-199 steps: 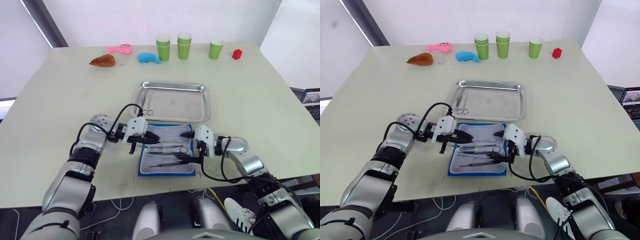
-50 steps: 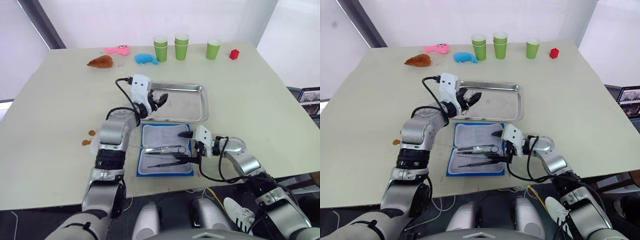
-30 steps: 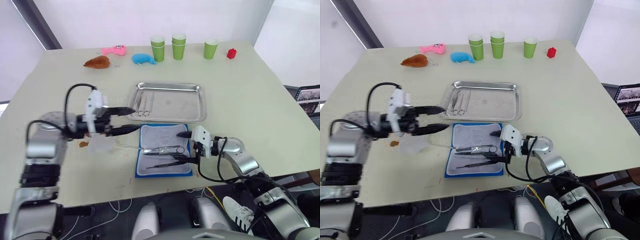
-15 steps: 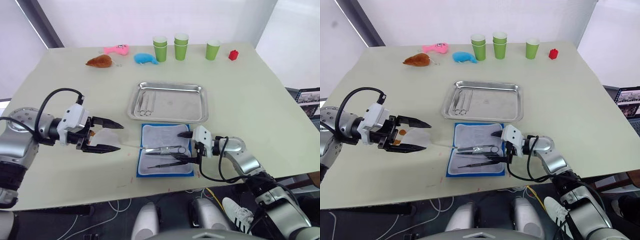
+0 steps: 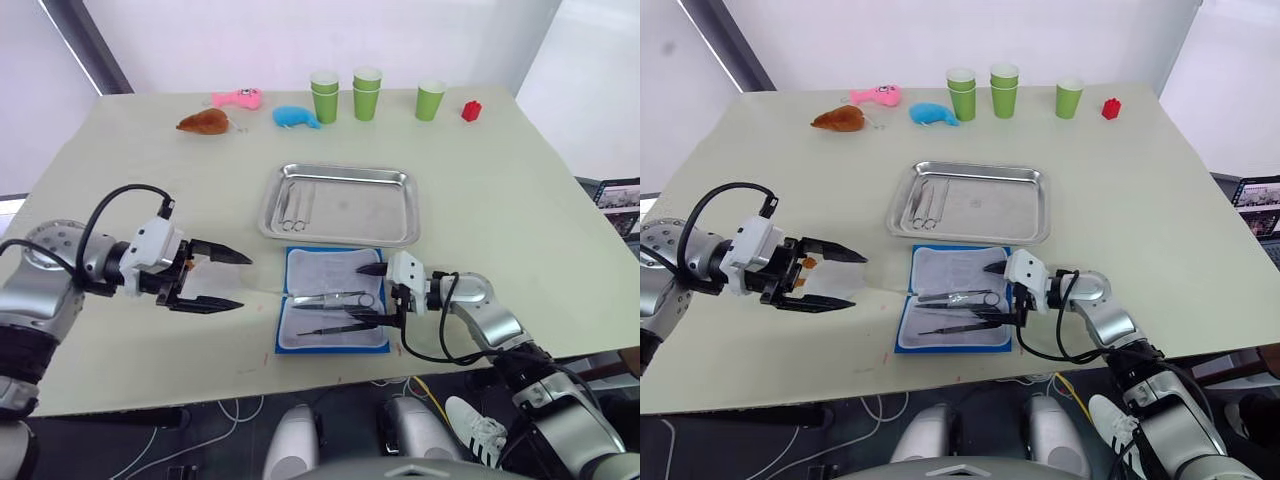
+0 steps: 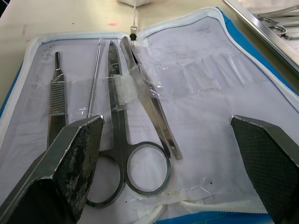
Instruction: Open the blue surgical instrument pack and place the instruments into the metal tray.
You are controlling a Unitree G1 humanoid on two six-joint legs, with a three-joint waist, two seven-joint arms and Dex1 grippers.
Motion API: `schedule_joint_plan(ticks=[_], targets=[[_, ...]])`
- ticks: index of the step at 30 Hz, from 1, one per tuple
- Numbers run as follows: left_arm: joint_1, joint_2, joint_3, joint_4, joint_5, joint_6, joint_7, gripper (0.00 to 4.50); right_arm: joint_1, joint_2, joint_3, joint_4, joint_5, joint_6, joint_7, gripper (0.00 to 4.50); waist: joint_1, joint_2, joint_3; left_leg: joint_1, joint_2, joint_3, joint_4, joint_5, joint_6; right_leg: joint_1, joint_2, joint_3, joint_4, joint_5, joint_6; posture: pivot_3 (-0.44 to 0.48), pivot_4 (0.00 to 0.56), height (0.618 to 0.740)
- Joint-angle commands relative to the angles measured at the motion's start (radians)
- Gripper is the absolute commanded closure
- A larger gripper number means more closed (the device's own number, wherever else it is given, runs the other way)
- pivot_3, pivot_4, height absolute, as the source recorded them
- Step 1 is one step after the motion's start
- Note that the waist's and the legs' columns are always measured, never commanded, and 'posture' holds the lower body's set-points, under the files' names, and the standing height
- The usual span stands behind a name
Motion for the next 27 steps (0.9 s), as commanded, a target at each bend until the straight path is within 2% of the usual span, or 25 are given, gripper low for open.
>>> schedule_joint_plan(ticks=[1, 9, 18, 27], targets=[[-0.007, -0.003, 0.019, -0.014, -0.012, -0.013, -0.05, 1.1, 0.058, -0.054, 0.052, 0.138, -0.101, 0.027, 0.012, 0.0, 0.001, 0.0, 0.0, 0.0, 0.0, 0.0, 0.0, 0.0, 0.0, 0.0, 0.0, 0.0, 0.0, 0.0, 0.0, 0.0, 0.15, 0.739], [-0.021, -0.031, 0.011, -0.022, -0.002, -0.006, -0.05, 1.1, 0.049, -0.073, 0.04, 0.145, -0.074, -0.004, 0.08, 0.0, 0.009, 0.001, 0.001, -0.002, -0.001, 0.0, 0.0, 0.0, 0.0, 0.0, -0.001, 0.0, -0.002, 0.0, 0.0, 0.0, 0.15, 0.739], [-0.052, -0.143, -0.002, -0.032, 0.084, -0.001, -0.05, 1.1, 0.051, -0.087, 0.025, 0.16, -0.06, -0.041, 0.123, 0.0, 0.031, 0.001, 0.001, -0.003, -0.002, 0.001, 0.0, 0.0, 0.0, 0.0, -0.001, 0.001, -0.003, -0.001, 0.002, 0.0, 0.15, 0.739], [-0.117, -0.244, -0.034, 0.028, 0.182, -0.009, -0.05, 1.1, 0.066, -0.09, 0.002, 0.162, -0.046, -0.057, 0.153, 0.0, 0.034, -0.001, -0.001, -0.004, -0.003, 0.001, 0.002, 0.0, 0.0, 0.0, -0.001, 0.002, -0.003, -0.001, 0.002, 0.0, 0.15, 0.739]])
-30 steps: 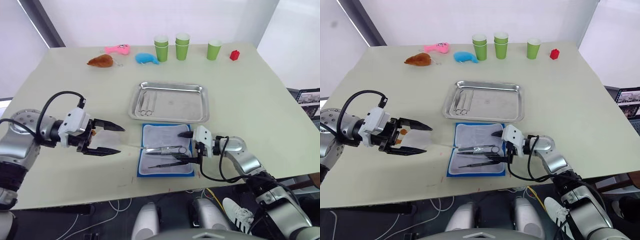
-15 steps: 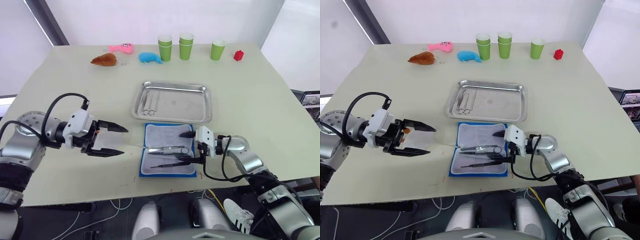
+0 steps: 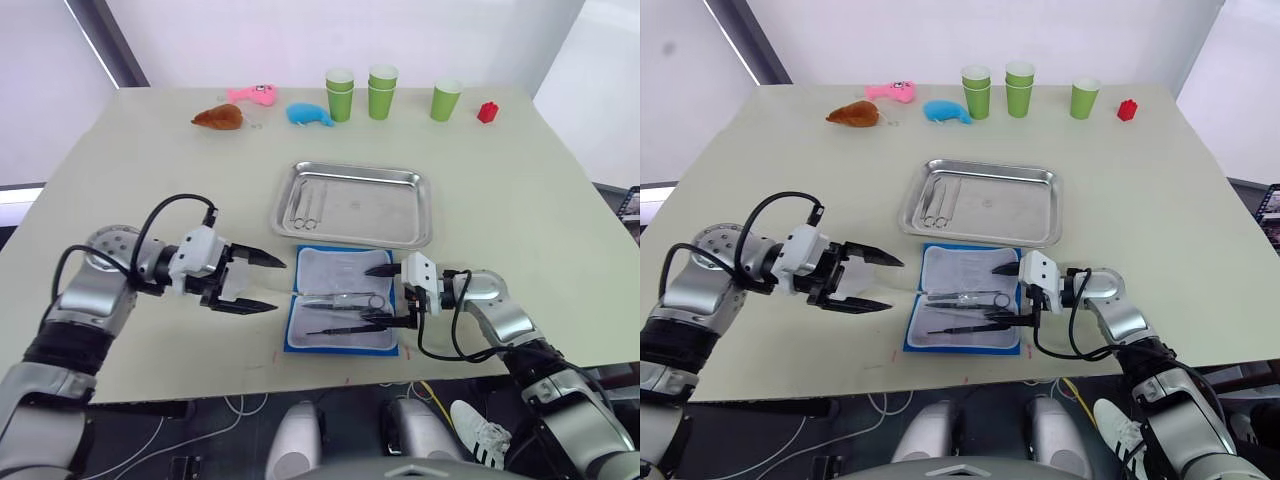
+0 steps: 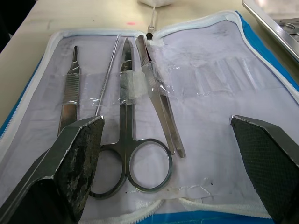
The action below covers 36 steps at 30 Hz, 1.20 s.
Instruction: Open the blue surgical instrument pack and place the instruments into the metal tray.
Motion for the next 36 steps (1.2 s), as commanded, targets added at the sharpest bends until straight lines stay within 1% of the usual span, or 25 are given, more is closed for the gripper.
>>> schedule_joint_plan(ticks=[1, 2, 3, 5, 6, 7, 11, 17, 21, 24, 30, 36], targets=[[-0.036, -0.025, -0.015, 0.028, 0.037, -0.019, -0.048, 1.31, 0.076, -0.048, 0.043, 0.102, -0.079, 0.026, 0.017, 0.0, -0.002, 0.0, 0.0, 0.0, 0.0, 0.0, 0.0, 0.0, 0.0, 0.0, 0.0, 0.0, 0.0, 0.0, 0.0, 0.0, 0.15, 0.739], [-0.047, -0.04, -0.023, 0.041, 0.049, -0.028, -0.048, 1.59, 0.078, -0.049, 0.042, 0.102, -0.08, 0.025, 0.015, 0.0, -0.002, 0.0, 0.0, 0.0, 0.0, 0.0, 0.0, 0.0, 0.0, 0.0, 0.0, 0.0, 0.0, 0.0, 0.0, 0.0, 0.15, 0.739], [-0.058, -0.056, -0.026, 0.055, 0.062, -0.033, -0.048, 1.67, 0.079, -0.049, 0.04, 0.102, -0.08, 0.025, 0.013, 0.0, 0.0, 0.0, 0.0, 0.0, 0.0, 0.0, 0.0, 0.0, 0.0, 0.0, 0.0, 0.0, 0.0, 0.0, 0.0, 0.0, 0.15, 0.739], [-0.068, -0.088, -0.026, 0.073, 0.083, -0.045, -0.048, 2.73, 0.083, -0.049, 0.038, 0.099, -0.079, 0.026, 0.007, 0.0, -0.001, 0.0, 0.0, 0.0, 0.0, -0.001, 0.0, 0.0, 0.0, 0.0, 0.0, 0.0, 0.0, 0.0, 0.0, 0.0, 0.15, 0.739], [-0.07, -0.098, -0.027, 0.077, 0.09, -0.05, -0.048, 3.11, 0.083, -0.049, 0.037, 0.098, -0.079, 0.027, 0.006, 0.0, -0.001, 0.0, 0.0, 0.0, 0.0, 0.0, 0.0, 0.0, 0.0, 0.0, 0.0, 0.0, 0.0, 0.0, 0.0, 0.0, 0.15, 0.739], [-0.07, -0.104, -0.038, 0.085, 0.106, -0.064, -0.048, 3.62, 0.084, -0.049, 0.036, 0.097, -0.079, 0.028, 0.004, 0.0, -0.002, 0.0, 0.0, 0.0, 0.0, 0.0, 0.0, 0.0, 0.0, 0.0, 0.0, 0.0, 0.0, 0.0, 0.0, 0.0, 0.15, 0.739], [-0.081, -0.135, -0.063, 0.134, 0.148, -0.106, -0.048, 3.62, 0.09, -0.048, 0.036, 0.095, -0.078, 0.026, -0.002, 0.0, -0.001, 0.0, 0.0, 0.0, -0.001, 0.0, 0.0, 0.0, 0.0, 0.0, 0.0, 0.0, 0.0, 0.001, 0.0, 0.0, 0.15, 0.739], [-0.099, -0.236, -0.055, 0.217, 0.24, -0.159, -0.039, 3.62, 0.101, -0.042, 0.037, 0.083, -0.077, 0.03, -0.018, 0.0, -0.002, 0.0, -0.001, 0.0, -0.001, -0.001, 0.002, 0.0, 0.0, 0.002, 0.0, 0.001, 0.001, 0.001, 0.0, 0.0, 0.15, 0.739], [-0.109, -0.282, -0.052, 0.264, 0.283, -0.186, -0.02, 3.62, 0.103, -0.041, 0.038, 0.08, -0.077, 0.032, -0.022, 0.0, -0.002, 0.0, -0.001, 0.0, -0.001, -0.001, 0.002, 0.0, 0.0, 0.002, 0.0, 0.0, 0.001, 0.001, 0.0, 0.0, 0.15, 0.739], [-0.129, -0.314, -0.044, 0.33, 0.331, -0.233, 0.009, 3.62, 0.104, -0.04, 0.039, 0.077, -0.077, 0.033, -0.026, 0.0, -0.002, 0.0, -0.001, 0.0, -0.001, -0.001, 0.002, 0.0, 0.0, 0.002, 0.0, 0.0, 0.001, 0.002, -0.001, 0.0, 0.15, 0.739], [-0.154, -0.357, -0.034, 0.425, 0.389, -0.315, 0.027, 3.62, 0.1, -0.04, 0.04, 0.082, -0.079, 0.031, -0.03, 0.0, -0.003, 0.0, -0.002, 0.001, -0.001, -0.001, 0.002, 0.0, 0.0, 0.002, 0.0, 0.001, 0.001, 0.002, 0.0, 0.0, 0.15, 0.739], [-0.16, -0.388, -0.023, 0.479, 0.414, -0.378, 0.035, 3.62, 0.099, -0.036, 0.043, 0.081, -0.08, 0.031, -0.035, 0.0, -0.003, 0.001, -0.004, 0.001, -0.001, -0.001, 0.003, 0.0, 0.0, 0.003, 0.0, 0.001, 0.002, 0.002, 0.0, 0.0, 0.15, 0.739]])
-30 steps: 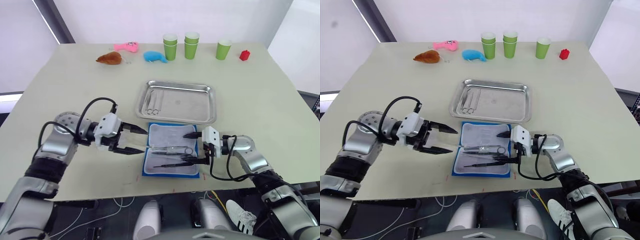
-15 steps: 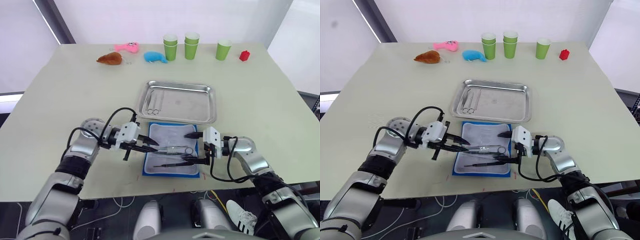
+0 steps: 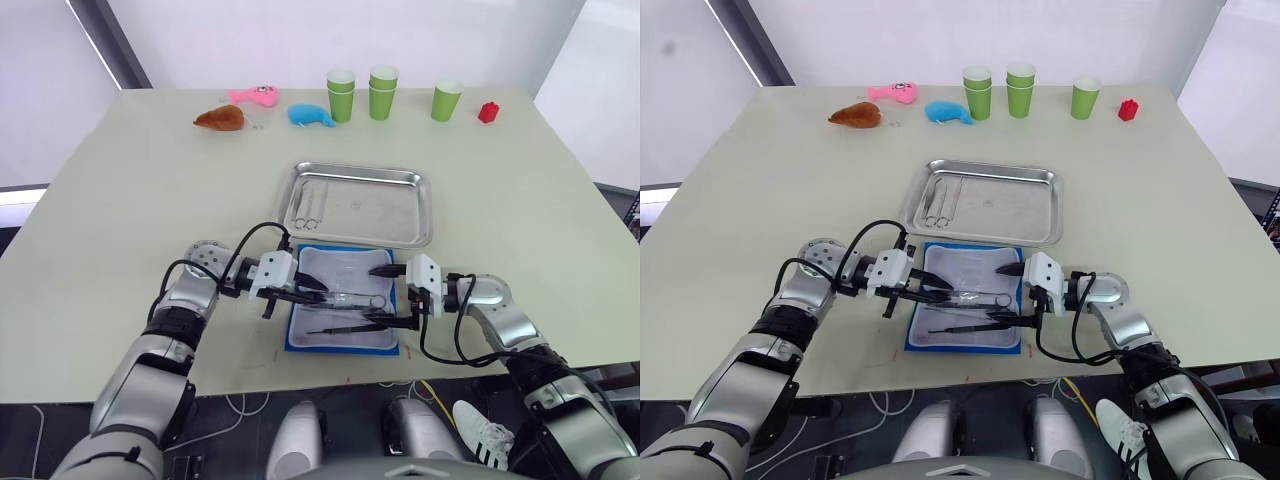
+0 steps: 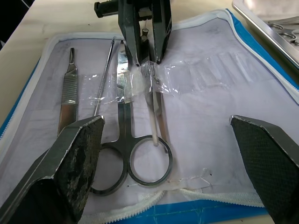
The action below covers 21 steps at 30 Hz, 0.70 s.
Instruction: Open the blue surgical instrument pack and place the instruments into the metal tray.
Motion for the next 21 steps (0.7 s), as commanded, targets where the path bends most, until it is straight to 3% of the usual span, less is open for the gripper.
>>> schedule_joint_plan(ticks=[1, 10, 14, 21], targets=[[-0.007, -0.018, 0.016, 0.032, 0.022, -0.045, 0.01, 3.62, 0.068, -0.034, 0.053, 0.092, -0.091, 0.045, 0.001, 0.0, 0.0, 0.001, -0.001, 0.0, 0.0, 0.0, 0.0, 0.0, 0.0, 0.0, 0.0, 0.0, 0.0, 0.0, 0.0, 0.0, 0.15, 0.739], [-0.008, -0.048, 0.03, 0.06, 0.038, -0.075, 0.011, 3.62, 0.069, -0.031, 0.055, 0.089, -0.093, 0.047, -0.005, 0.0, 0.0, 0.002, -0.003, 0.0, 0.0, 0.0, 0.0, 0.0, 0.0, 0.0, 0.0, 0.0, 0.0, 0.0, 0.0, 0.0, 0.15, 0.739], [-0.007, -0.052, 0.033, 0.058, 0.034, -0.053, 0.002, 4.33, 0.07, -0.029, 0.057, 0.087, -0.094, 0.048, -0.007, 0.0, 0.0, 0.003, -0.004, 0.0, 0.0, 0.0, 0.0, 0.0, 0.0, 0.0, 0.0, 0.0, 0.0, 0.0, 0.001, 0.0, 0.15, 0.739], [-0.012, -0.038, 0.041, 0.044, 0.038, 0.008, 0.006, 4.33, 0.069, -0.025, 0.059, 0.091, -0.094, 0.046, -0.011, 0.0, -0.001, 0.004, -0.005, 0.0, 0.0, 0.0, 0.0, 0.0, 0.0, 0.0, 0.0, 0.0, 0.001, 0.001, 0.002, 0.0, 0.15, 0.739]])
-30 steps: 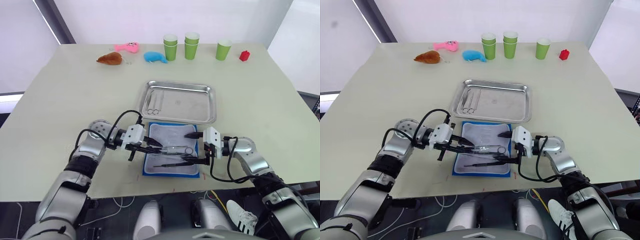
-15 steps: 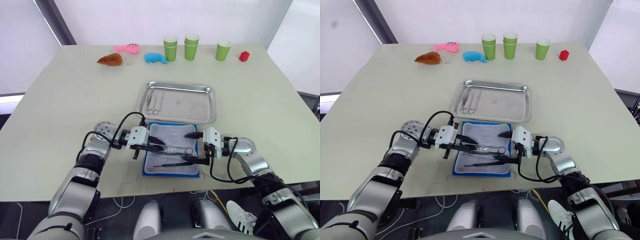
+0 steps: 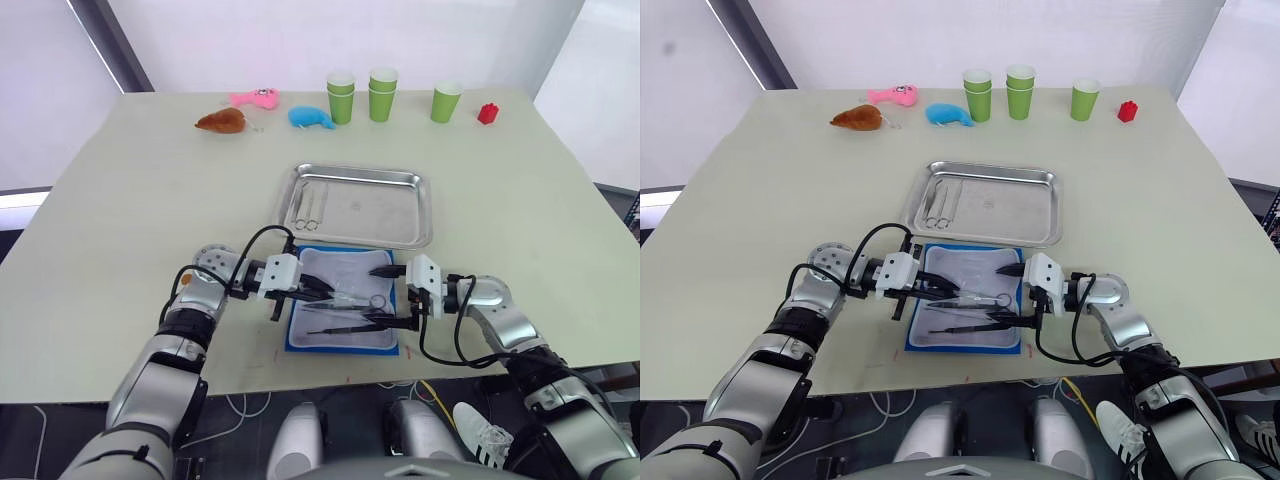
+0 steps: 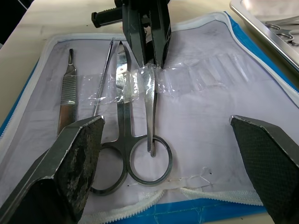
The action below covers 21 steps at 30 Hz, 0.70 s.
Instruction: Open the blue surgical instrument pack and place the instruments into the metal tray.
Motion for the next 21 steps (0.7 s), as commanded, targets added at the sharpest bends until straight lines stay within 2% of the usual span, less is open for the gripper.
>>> schedule_joint_plan(ticks=[1, 11, 21], targets=[[-0.008, 0.015, 0.009, -0.017, 0.008, 0.057, -0.007, 4.33, 0.064, -0.025, 0.058, 0.091, -0.094, 0.045, -0.001, 0.0, -0.001, 0.0, 0.0, 0.0, 0.0, 0.0, 0.0, 0.0, 0.0, 0.0, 0.0, 0.0, 0.0, 0.0, 0.0, 0.0, 0.15, 0.739], [-0.049, 0.084, 0.022, -0.128, -0.006, 0.236, -0.038, 4.33, 0.06, -0.019, 0.063, 0.098, -0.095, 0.042, -0.006, 0.0, -0.005, 0.0, 0.0, 0.0, 0.0, -0.001, 0.0, 0.0, 0.0, 0.0, 0.001, 0.0, 0.001, -0.001, 0.001, 0.0, 0.15, 0.739], [-0.062, 0.189, 0.007, -0.337, -0.004, 0.465, -0.077, 4.33, 0.06, -0.016, 0.066, 0.102, -0.097, 0.037, -0.006, 0.0, -0.007, 0.0, 0.0, 0.0, 0.001, -0.001, 0.0, 0.0, 0.0, 0.0, 0.001, 0.0, 0.001, -0.002, 0.0, 0.0, 0.15, 0.739]])
